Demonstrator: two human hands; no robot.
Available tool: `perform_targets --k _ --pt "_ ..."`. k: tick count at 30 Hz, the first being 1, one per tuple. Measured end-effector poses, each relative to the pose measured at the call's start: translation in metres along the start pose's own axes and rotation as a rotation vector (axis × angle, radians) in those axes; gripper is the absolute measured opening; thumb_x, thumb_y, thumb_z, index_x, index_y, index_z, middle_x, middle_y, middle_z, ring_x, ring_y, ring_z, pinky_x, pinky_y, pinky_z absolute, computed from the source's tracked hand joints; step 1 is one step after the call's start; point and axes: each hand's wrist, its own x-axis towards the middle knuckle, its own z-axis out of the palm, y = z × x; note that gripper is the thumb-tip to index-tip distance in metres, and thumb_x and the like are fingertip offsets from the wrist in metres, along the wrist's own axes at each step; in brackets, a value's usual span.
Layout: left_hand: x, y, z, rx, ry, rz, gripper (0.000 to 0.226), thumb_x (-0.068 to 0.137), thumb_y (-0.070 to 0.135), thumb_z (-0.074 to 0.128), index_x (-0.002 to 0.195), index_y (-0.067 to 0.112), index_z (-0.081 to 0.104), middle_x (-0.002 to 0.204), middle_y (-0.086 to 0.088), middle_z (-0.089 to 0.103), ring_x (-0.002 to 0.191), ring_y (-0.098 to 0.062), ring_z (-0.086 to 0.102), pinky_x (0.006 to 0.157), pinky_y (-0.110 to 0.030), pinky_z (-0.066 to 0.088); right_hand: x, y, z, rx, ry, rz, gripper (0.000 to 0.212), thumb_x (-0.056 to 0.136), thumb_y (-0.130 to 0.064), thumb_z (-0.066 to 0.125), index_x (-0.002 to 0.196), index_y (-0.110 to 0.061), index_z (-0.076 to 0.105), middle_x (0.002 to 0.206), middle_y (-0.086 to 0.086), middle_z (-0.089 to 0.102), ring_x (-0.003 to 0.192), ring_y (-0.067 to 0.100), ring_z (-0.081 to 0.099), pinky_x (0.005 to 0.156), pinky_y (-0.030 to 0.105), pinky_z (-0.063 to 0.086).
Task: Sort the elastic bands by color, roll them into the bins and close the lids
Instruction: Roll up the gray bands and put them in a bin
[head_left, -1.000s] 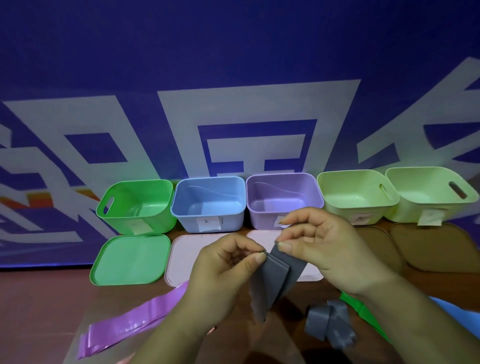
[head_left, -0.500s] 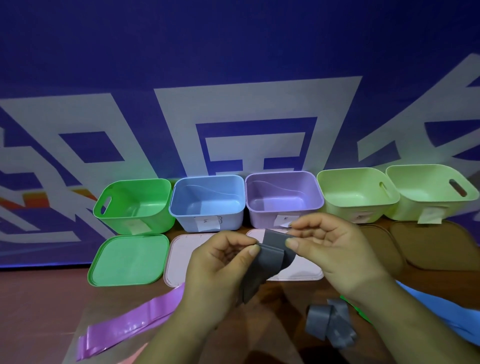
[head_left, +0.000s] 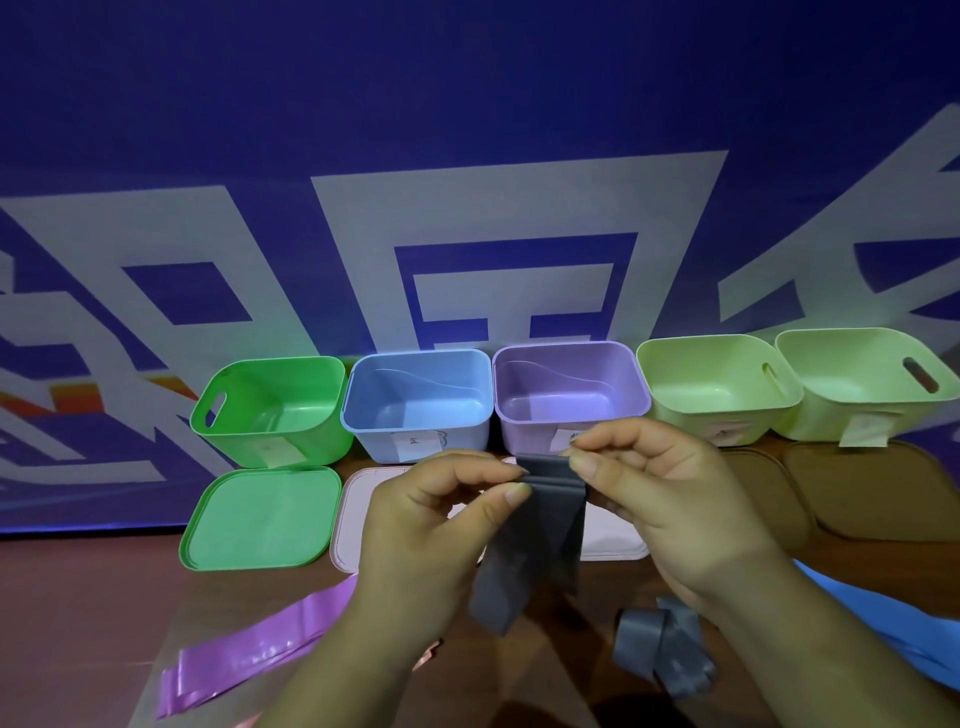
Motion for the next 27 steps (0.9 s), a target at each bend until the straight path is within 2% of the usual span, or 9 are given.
perform_targets --k 2,5,12,15,20,22,25,27 --pt "0.0 0.001 0.001 -0.03 0.019 -0.005 0.023 0.067 0.014 0.085 0.081 0.031 0.078 0.08 0.005 0.076 0.076 -0.012 0.071 0.075 -0.025 0.056 -0.003 -0.003 0.003 0.07 -0.046 0.033 0.018 0.074 -0.005 0.069 0.07 -0.02 0.076 0.078 0.006 0.076 0.073 0.014 0.071 0.072 0.024 0.059" --pt "-0.001 0.004 0.004 -0.08 0.047 -0.011 0.021 0.067 0.013 0.077 0.081 0.028 0.078 0.076 0.006 0.076 0.073 -0.008 0.07 0.071 -0.018 0.054 -0.005 -0.004 0.003 0.137 -0.076 0.071 0.012 0.067 -0.011 0.068 0.071 -0.018 0.076 0.081 0.01 0.076 0.076 0.018 0.072 0.073 0.027 0.06" --pt "-0.003 0.002 0.006 -0.085 0.066 0.001 0.02 0.067 0.015 0.077 0.08 0.03 0.078 0.076 0.008 0.076 0.072 -0.007 0.07 0.071 -0.017 0.054 -0.006 -0.003 0.003 0.172 -0.097 0.113 0.014 0.066 -0.012 0.067 0.071 -0.02 0.077 0.081 0.011 0.075 0.075 0.018 0.071 0.072 0.03 0.06" --pt "-0.002 -0.001 0.003 -0.006 0.055 0.058 0.023 0.07 0.015 0.084 0.082 0.033 0.077 0.078 0.011 0.074 0.076 -0.009 0.069 0.073 -0.019 0.054 -0.005 -0.002 0.002 0.163 -0.111 0.124 0.014 0.067 -0.011 0.067 0.071 -0.021 0.076 0.081 0.01 0.075 0.074 0.017 0.071 0.072 0.03 0.06" --pt "0.001 -0.006 0.001 0.038 0.035 0.14 0.01 0.073 0.029 0.074 0.083 0.033 0.075 0.09 0.01 0.07 0.09 -0.013 0.067 0.078 -0.018 0.05 -0.005 -0.001 0.001 0.155 -0.133 0.136 0.014 0.068 -0.011 0.067 0.069 -0.022 0.076 0.077 0.006 0.075 0.072 0.014 0.07 0.069 0.028 0.059" --pt "0.001 -0.008 0.002 0.002 0.029 0.106 0.01 0.073 0.027 0.075 0.083 0.03 0.075 0.095 0.009 0.072 0.096 -0.013 0.068 0.082 -0.02 0.051 -0.004 0.0 0.002 0.156 -0.138 0.134 0.015 0.068 -0.011 0.067 0.069 -0.023 0.076 0.074 0.004 0.074 0.071 0.012 0.07 0.068 0.027 0.059" --pt "0.0 -0.01 0.004 -0.017 0.023 0.04 0.016 0.075 0.018 0.076 0.082 0.031 0.074 0.084 0.007 0.075 0.082 -0.014 0.069 0.078 -0.03 0.055 -0.004 0.001 0.001 0.143 -0.152 0.133 0.014 0.067 -0.012 0.068 0.068 -0.024 0.076 0.074 0.004 0.074 0.07 0.011 0.069 0.066 0.026 0.058" --pt "-0.001 -0.012 0.004 0.016 0.031 0.035 0.011 0.075 0.027 0.076 0.083 0.033 0.073 0.081 0.007 0.074 0.08 -0.019 0.068 0.078 -0.041 0.056 -0.002 0.003 0.0 0.126 -0.161 0.126 0.014 0.067 -0.01 0.074 0.069 -0.024 0.076 0.075 0.004 0.074 0.071 0.011 0.069 0.067 0.027 0.058"
